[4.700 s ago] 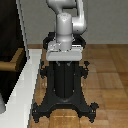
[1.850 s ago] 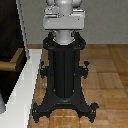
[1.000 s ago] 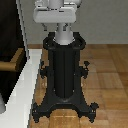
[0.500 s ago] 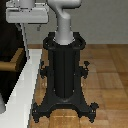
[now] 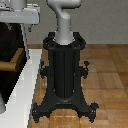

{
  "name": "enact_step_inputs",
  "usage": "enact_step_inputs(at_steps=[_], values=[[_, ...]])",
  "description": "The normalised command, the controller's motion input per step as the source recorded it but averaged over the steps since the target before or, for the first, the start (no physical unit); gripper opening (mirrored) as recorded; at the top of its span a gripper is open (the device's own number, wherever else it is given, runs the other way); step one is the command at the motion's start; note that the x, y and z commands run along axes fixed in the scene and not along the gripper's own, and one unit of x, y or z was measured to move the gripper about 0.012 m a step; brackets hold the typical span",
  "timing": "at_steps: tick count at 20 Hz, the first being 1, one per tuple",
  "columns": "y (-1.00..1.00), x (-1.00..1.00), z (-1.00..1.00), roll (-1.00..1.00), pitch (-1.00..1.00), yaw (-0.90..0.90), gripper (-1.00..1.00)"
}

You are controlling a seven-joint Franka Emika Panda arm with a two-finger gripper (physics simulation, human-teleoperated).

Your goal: Open the door by pressing down and pulling on the handle.

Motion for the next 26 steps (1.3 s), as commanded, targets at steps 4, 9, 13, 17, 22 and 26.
enact_step_inputs(at_steps=[4,9,13,17,22,26], values=[[0.0,0.0,0.0,-0.08,0.0,0.0,1.0],[0.0,0.2,0.0,-0.03,0.0,0.0,1.0],[0.0,0.25,0.0,0.0,0.0,0.0,1.0],[0.0,0.25,0.0,0.0,0.0,0.0,1.0],[0.0,0.2,0.0,0.0,0.0,0.0,1.0],[0.0,0.0,-0.5,0.0,0.0,0.0,1.0]])
